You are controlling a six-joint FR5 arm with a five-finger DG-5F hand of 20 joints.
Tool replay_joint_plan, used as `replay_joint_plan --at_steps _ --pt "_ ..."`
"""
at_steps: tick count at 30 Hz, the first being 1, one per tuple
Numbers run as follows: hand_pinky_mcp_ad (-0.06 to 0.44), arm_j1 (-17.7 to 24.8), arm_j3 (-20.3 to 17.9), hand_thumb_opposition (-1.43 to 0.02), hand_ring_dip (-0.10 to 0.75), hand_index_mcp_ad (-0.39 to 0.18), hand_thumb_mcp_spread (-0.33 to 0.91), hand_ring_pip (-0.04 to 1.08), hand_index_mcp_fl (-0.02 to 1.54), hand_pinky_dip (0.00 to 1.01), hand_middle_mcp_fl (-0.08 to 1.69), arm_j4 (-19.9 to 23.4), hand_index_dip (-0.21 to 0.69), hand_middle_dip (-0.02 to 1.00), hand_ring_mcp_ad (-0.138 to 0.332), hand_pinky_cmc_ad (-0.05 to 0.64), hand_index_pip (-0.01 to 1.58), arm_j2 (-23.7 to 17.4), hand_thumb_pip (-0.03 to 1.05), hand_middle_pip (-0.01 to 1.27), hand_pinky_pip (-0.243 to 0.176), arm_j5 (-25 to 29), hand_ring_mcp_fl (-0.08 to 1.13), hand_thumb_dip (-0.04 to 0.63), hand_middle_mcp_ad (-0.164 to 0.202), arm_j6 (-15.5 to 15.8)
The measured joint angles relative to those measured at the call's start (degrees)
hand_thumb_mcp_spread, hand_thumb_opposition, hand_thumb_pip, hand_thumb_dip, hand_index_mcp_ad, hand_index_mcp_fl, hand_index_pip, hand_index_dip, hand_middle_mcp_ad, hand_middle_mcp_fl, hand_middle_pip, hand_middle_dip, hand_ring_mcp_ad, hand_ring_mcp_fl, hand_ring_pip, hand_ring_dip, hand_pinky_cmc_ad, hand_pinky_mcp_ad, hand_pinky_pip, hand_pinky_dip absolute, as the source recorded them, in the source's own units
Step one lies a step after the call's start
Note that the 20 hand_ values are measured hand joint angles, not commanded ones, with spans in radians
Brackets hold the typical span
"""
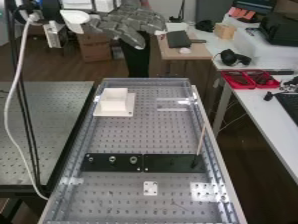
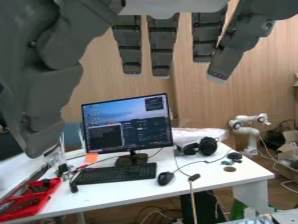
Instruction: Grab the pcb board and place it in the clear container
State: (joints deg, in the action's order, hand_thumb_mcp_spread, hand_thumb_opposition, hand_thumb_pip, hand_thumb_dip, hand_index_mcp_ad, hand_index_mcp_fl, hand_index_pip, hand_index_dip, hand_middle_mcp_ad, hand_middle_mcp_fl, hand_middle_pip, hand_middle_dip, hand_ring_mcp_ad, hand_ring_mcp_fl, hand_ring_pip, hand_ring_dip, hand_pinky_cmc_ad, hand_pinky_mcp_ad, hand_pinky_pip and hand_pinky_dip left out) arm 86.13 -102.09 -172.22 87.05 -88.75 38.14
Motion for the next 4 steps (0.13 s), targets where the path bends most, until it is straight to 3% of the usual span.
replay_joint_plan --at_steps 4 --pt "0.185 0.1 -0.1 -0.75 0.044 -0.038 0.27 0.09 0.17 0.68 0.14 0.2 0.284 0.2 0.215 0.349 0.1 -0.3 0.44 0.13 -0.105 0.6 0.01 0.126 0.068 0.3"
